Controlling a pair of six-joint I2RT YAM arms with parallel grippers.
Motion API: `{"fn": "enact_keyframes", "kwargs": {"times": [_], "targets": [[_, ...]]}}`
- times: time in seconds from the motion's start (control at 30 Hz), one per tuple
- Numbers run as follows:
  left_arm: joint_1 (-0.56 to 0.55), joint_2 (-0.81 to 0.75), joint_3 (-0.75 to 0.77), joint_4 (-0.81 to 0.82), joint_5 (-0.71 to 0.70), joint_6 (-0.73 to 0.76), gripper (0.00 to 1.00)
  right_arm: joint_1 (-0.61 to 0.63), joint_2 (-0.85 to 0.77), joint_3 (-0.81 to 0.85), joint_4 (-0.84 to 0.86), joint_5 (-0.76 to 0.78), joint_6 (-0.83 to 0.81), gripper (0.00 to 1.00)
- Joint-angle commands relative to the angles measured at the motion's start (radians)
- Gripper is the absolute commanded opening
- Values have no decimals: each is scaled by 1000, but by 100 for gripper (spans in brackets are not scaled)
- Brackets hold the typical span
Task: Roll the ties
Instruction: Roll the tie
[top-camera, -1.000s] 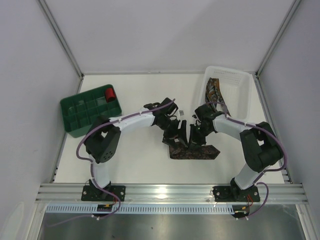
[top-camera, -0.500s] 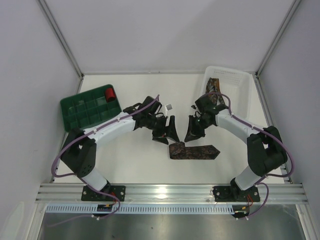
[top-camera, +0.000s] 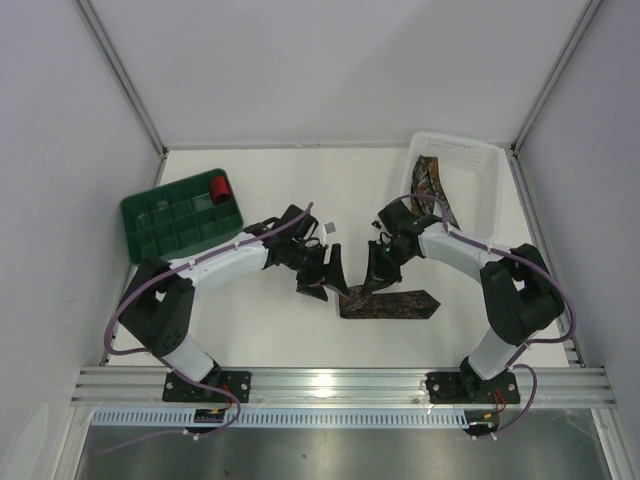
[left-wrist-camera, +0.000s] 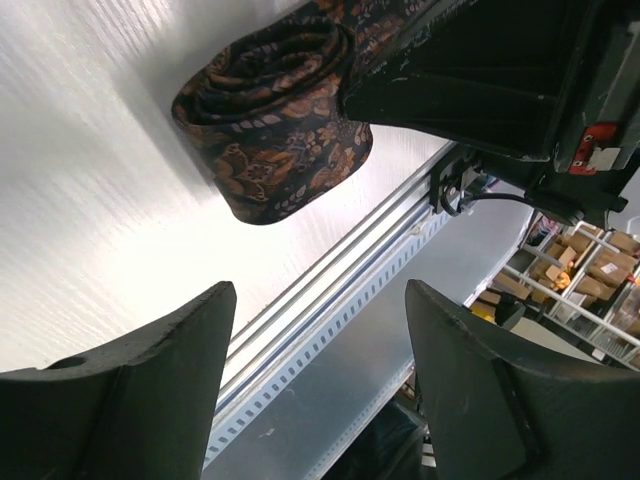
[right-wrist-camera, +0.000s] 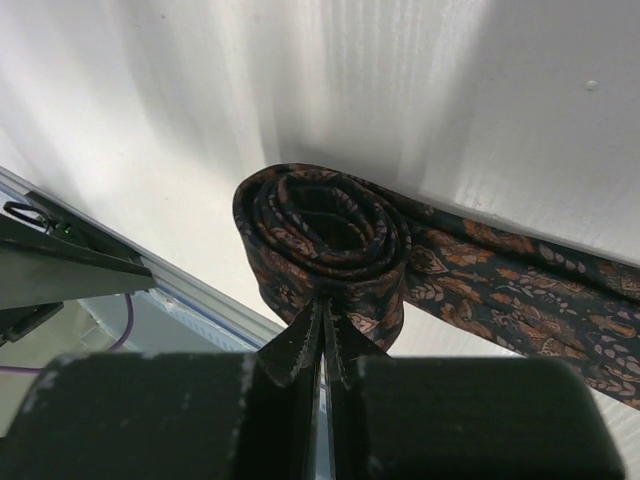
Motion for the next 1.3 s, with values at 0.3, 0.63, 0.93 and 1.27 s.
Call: {"fn": "enact_keyframes", "kwargs": {"times": [0.3,0.63,0.93,1.27], "targets": [[-1,-120,54,116,-144,200,94,-5,10,-82,58,28,-6,7],[-130,-129,80,127,-309,569,100,-56,-103,32,-74,37,-31,7],[-211,-37,154,75,-192,902,100,-274,-316,-52,-201,36,-138,7],[-220,175,250,21,-181,999,100,-349,-507,-147,-254,36,-173,7]]}}
